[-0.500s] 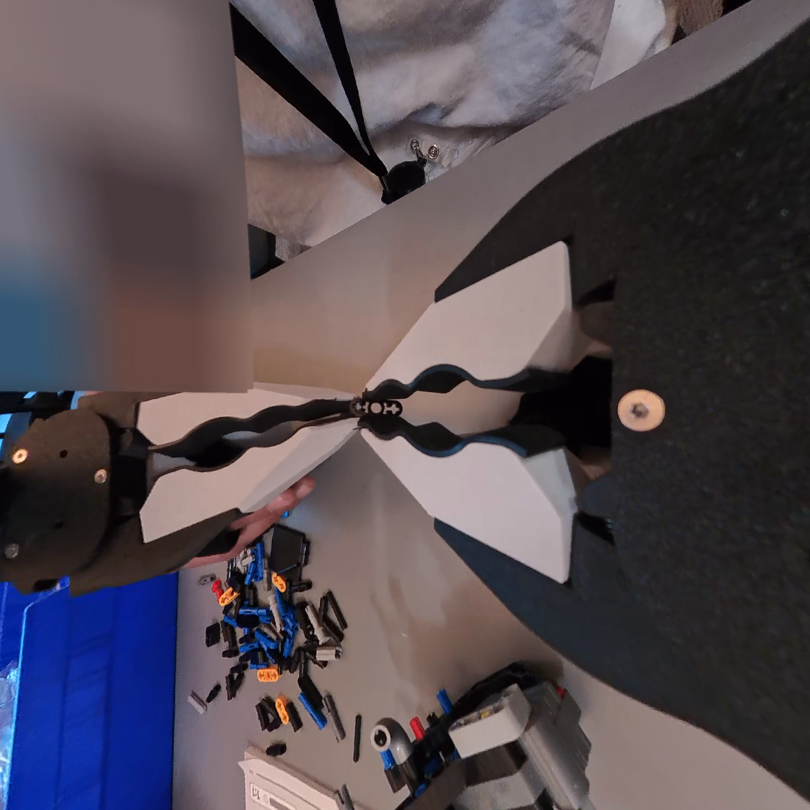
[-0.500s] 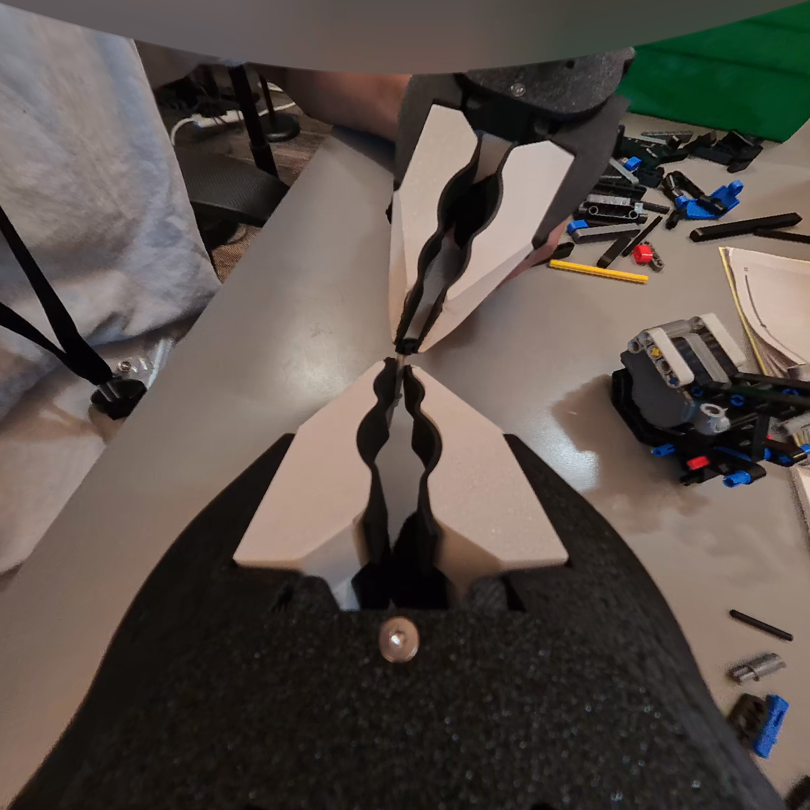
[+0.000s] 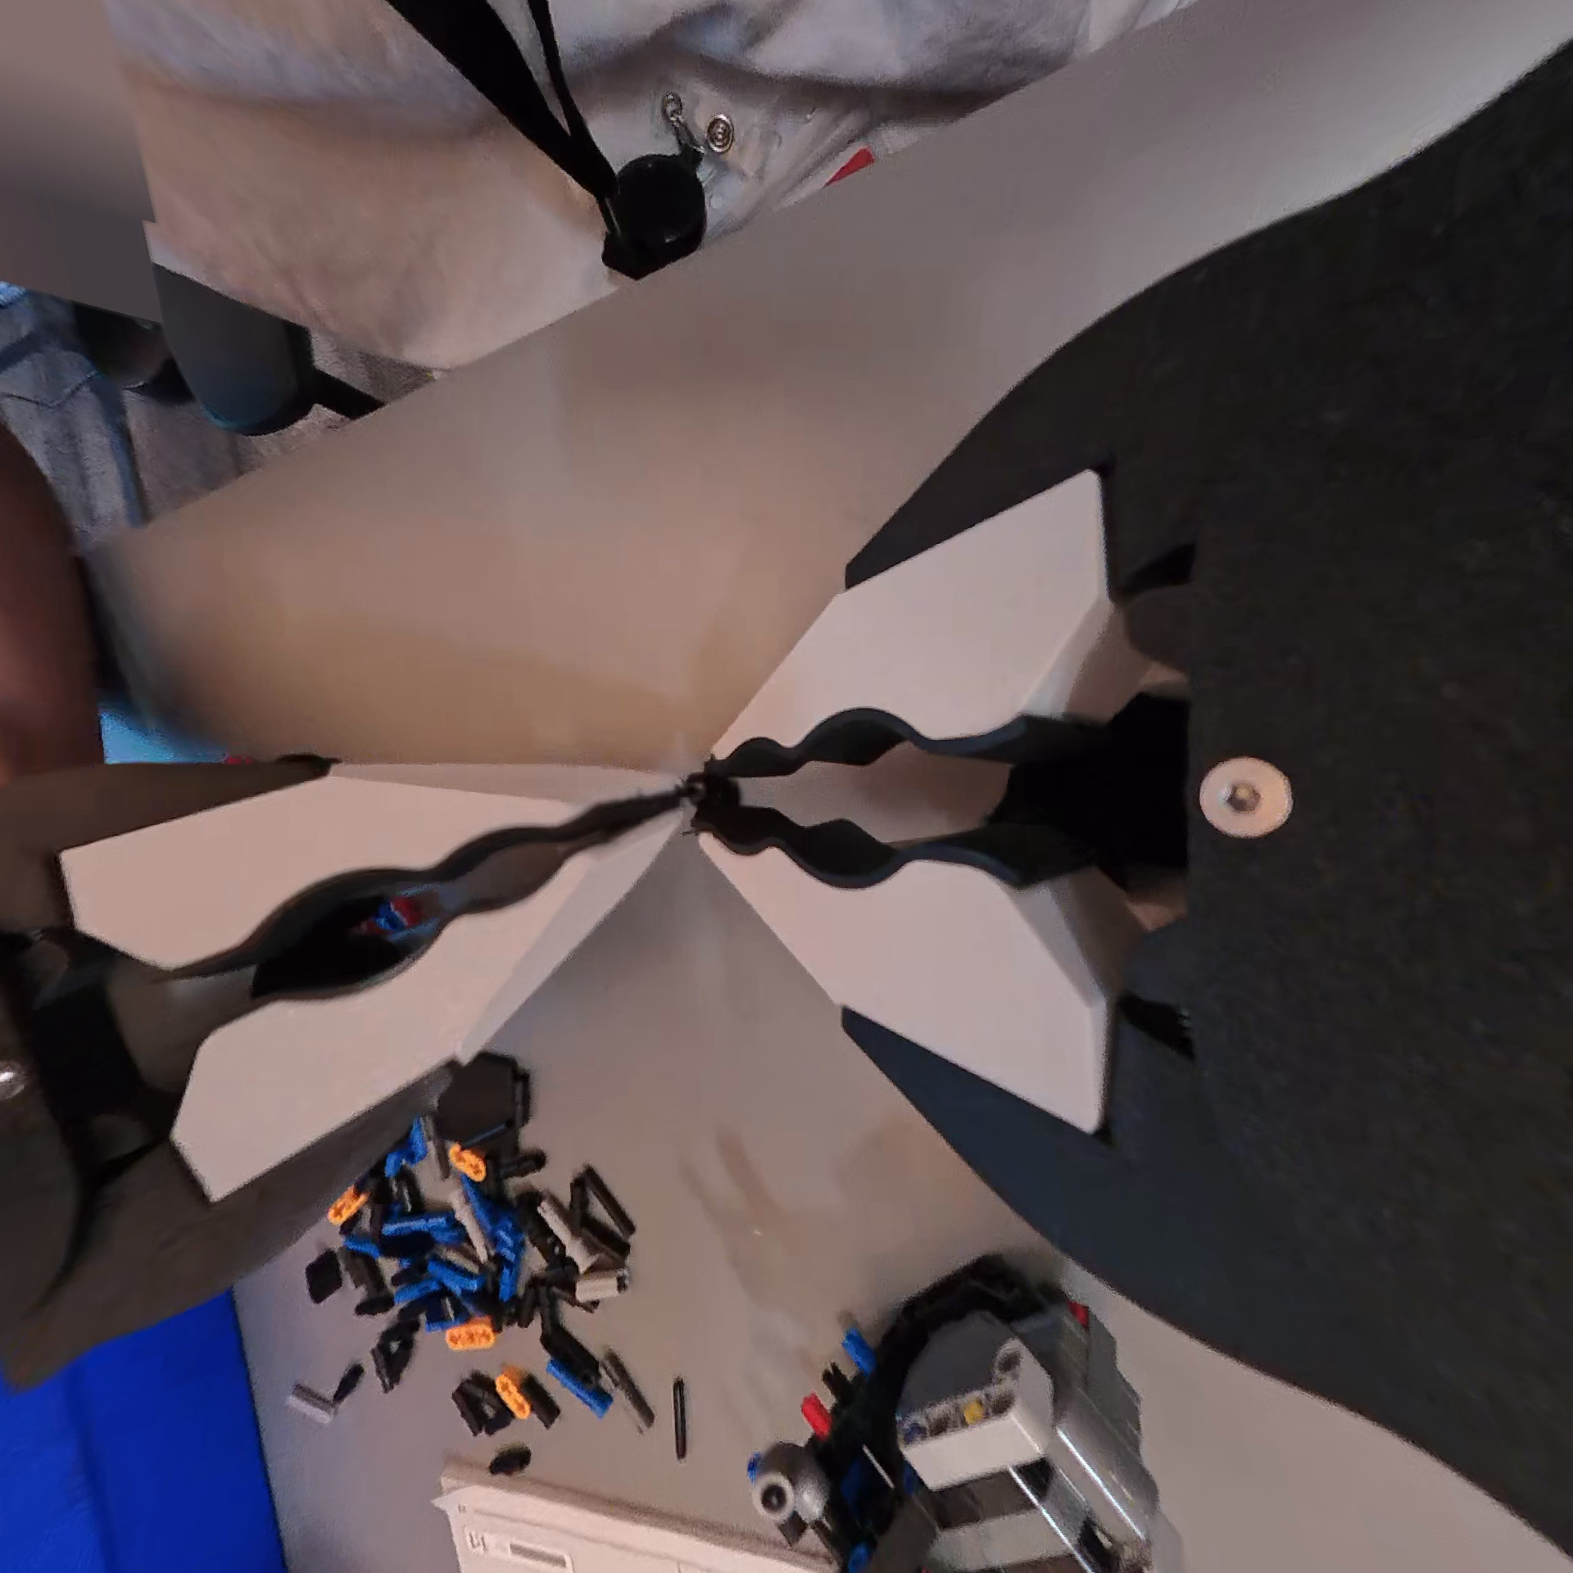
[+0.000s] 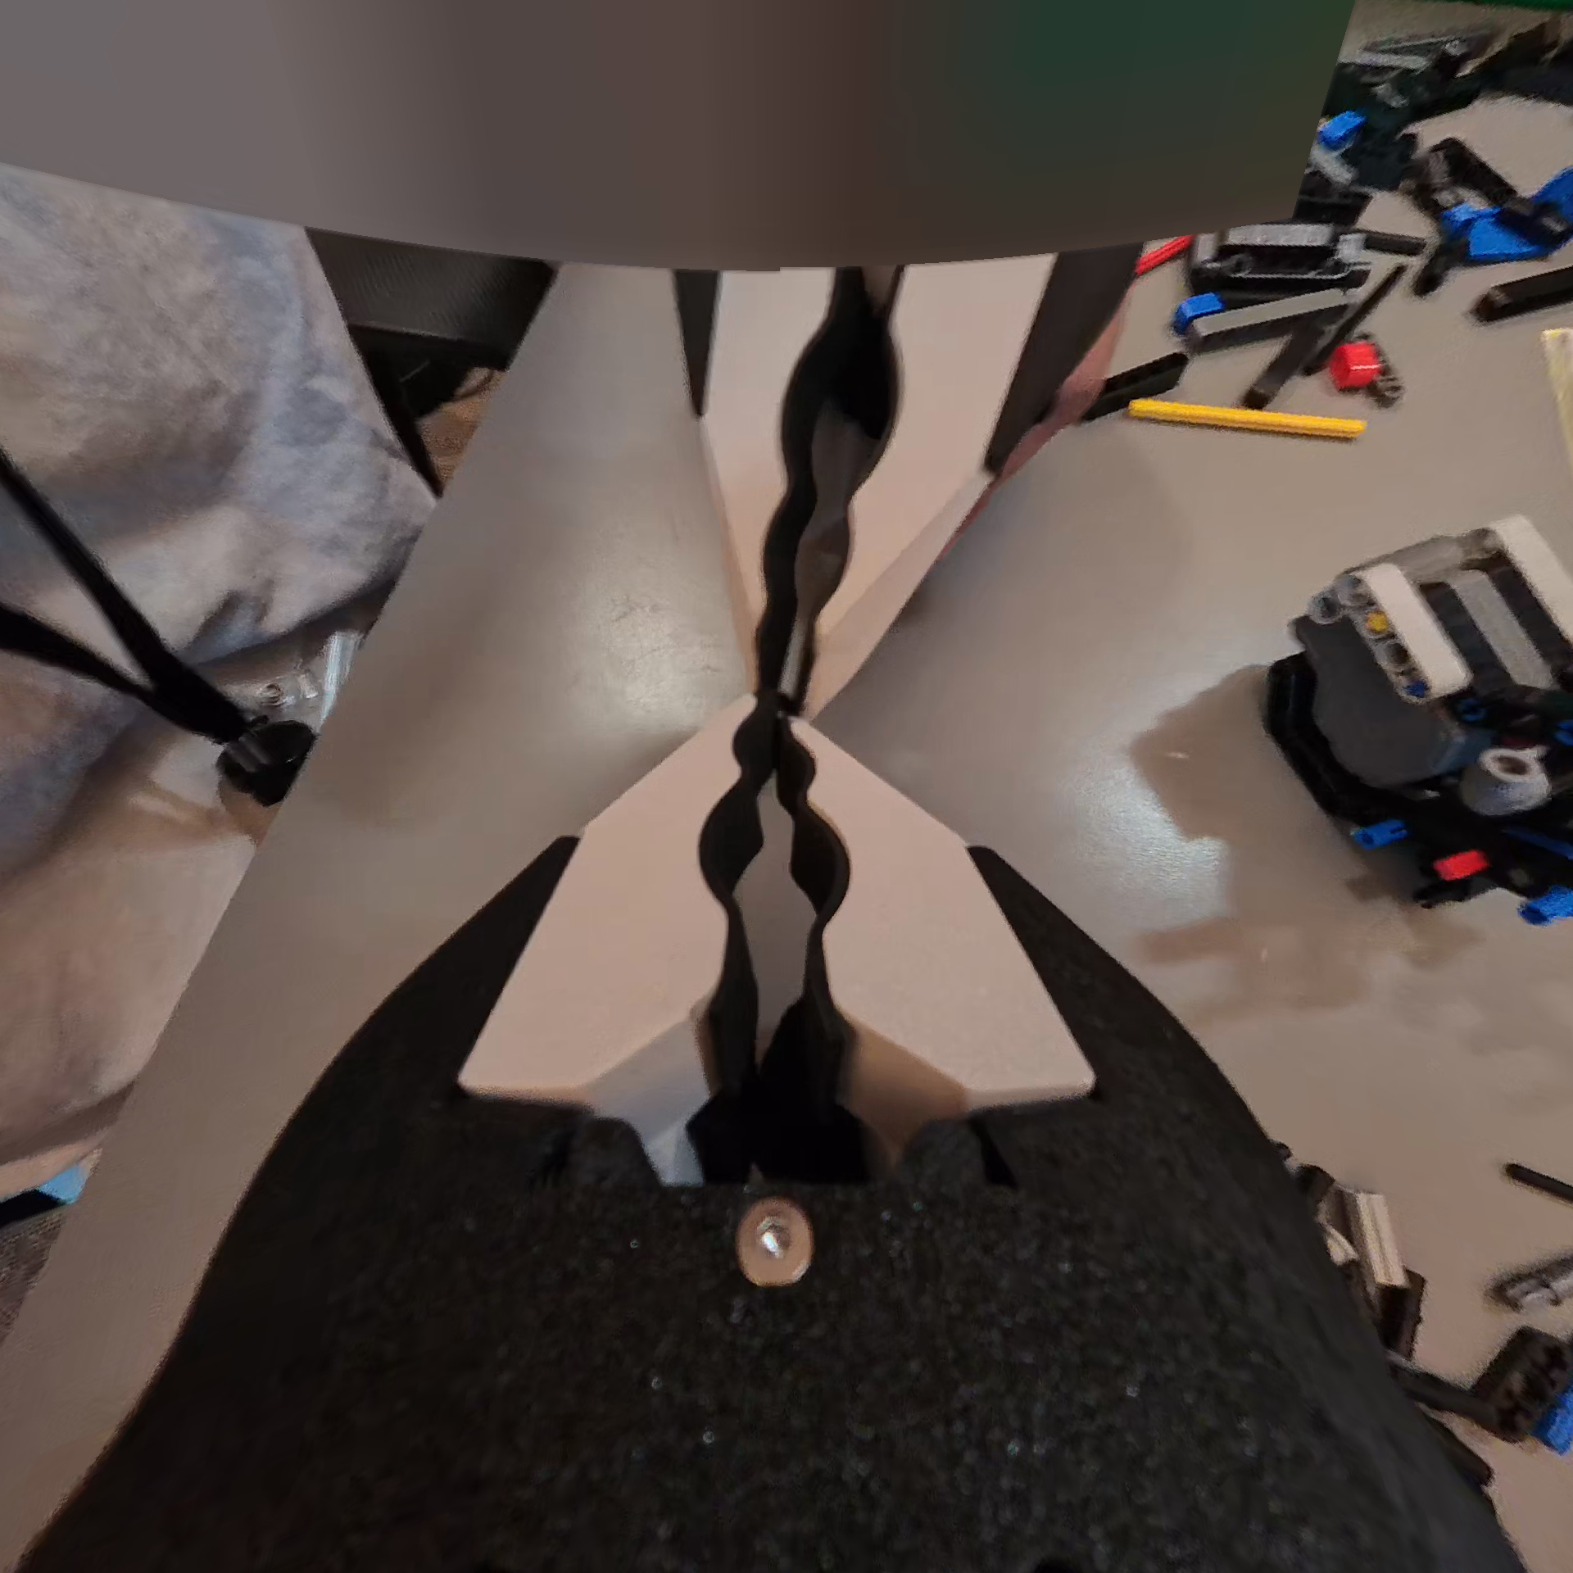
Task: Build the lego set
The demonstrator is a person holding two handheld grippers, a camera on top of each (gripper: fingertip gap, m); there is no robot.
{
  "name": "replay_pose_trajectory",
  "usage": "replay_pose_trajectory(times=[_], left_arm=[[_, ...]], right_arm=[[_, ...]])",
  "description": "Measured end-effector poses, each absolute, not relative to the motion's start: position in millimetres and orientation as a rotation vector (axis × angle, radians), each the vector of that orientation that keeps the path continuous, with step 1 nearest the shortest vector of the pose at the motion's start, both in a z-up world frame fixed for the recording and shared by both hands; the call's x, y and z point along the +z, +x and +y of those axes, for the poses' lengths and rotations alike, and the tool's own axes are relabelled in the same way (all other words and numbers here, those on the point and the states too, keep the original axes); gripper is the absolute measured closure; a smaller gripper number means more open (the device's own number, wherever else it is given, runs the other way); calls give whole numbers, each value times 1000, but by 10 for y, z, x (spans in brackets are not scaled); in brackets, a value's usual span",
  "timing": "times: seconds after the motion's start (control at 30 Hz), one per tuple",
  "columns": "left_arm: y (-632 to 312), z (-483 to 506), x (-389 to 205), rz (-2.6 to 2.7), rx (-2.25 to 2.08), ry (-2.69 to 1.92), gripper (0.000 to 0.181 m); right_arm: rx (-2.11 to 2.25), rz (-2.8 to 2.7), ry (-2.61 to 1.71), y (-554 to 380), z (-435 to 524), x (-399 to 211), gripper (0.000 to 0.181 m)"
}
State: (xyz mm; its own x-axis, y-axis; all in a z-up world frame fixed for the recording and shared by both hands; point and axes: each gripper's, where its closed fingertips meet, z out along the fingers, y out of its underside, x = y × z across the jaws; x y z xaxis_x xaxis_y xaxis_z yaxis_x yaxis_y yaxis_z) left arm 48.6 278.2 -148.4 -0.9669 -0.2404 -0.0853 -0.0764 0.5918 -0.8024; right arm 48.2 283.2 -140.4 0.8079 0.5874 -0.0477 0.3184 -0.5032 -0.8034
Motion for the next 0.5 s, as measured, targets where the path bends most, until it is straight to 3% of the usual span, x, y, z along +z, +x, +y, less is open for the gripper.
replay_pose_trajectory(times=[0.17,0.5], left_arm=[[490,2735,-1625,2658,-1215,-265,176],[635,2847,-1633,2670,-1292,-445,176]], right_arm=[[82,-799,-2202,527,2819,-1361,181],[81,-442,-2273,1185,2780,-1404,179]])
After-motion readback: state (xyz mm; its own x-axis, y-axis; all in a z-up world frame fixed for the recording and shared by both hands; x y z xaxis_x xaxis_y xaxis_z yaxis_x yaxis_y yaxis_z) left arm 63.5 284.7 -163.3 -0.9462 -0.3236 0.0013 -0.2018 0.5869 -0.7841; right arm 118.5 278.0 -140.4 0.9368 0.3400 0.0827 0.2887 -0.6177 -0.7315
